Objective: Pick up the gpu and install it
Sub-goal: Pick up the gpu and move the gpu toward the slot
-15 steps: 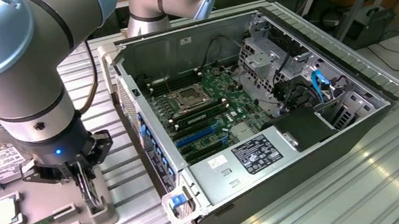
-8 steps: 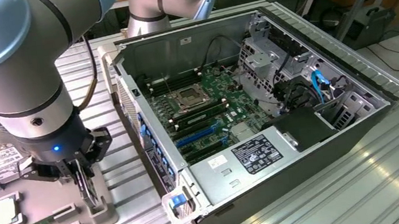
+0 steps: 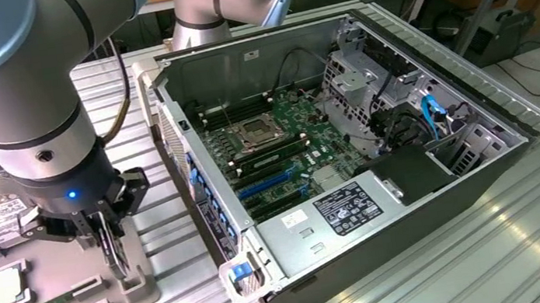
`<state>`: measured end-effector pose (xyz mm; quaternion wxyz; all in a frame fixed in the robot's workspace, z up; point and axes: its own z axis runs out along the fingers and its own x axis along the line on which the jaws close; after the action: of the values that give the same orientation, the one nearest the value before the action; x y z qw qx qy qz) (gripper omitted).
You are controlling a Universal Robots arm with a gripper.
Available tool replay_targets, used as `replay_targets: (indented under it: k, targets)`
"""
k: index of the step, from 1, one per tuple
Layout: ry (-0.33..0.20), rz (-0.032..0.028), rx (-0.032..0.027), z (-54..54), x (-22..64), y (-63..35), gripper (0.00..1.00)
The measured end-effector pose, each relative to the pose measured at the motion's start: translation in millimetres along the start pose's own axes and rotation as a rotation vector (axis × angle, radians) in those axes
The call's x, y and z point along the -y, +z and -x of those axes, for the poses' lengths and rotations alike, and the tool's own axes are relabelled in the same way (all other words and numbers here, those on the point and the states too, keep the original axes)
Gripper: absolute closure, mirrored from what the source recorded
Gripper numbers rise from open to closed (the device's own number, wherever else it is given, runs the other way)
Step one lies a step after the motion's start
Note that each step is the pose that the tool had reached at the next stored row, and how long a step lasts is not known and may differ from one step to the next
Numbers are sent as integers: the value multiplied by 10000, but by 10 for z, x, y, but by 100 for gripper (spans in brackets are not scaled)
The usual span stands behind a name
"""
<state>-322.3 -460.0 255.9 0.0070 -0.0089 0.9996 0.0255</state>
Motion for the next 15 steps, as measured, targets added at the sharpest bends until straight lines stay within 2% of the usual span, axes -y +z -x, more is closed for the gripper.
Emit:
replay_targets:
  k: [6, 15]
  targets:
    - [0, 0, -12, 2, -3, -76, 72]
    - [3, 1, -63, 7, -9, -197, 72]
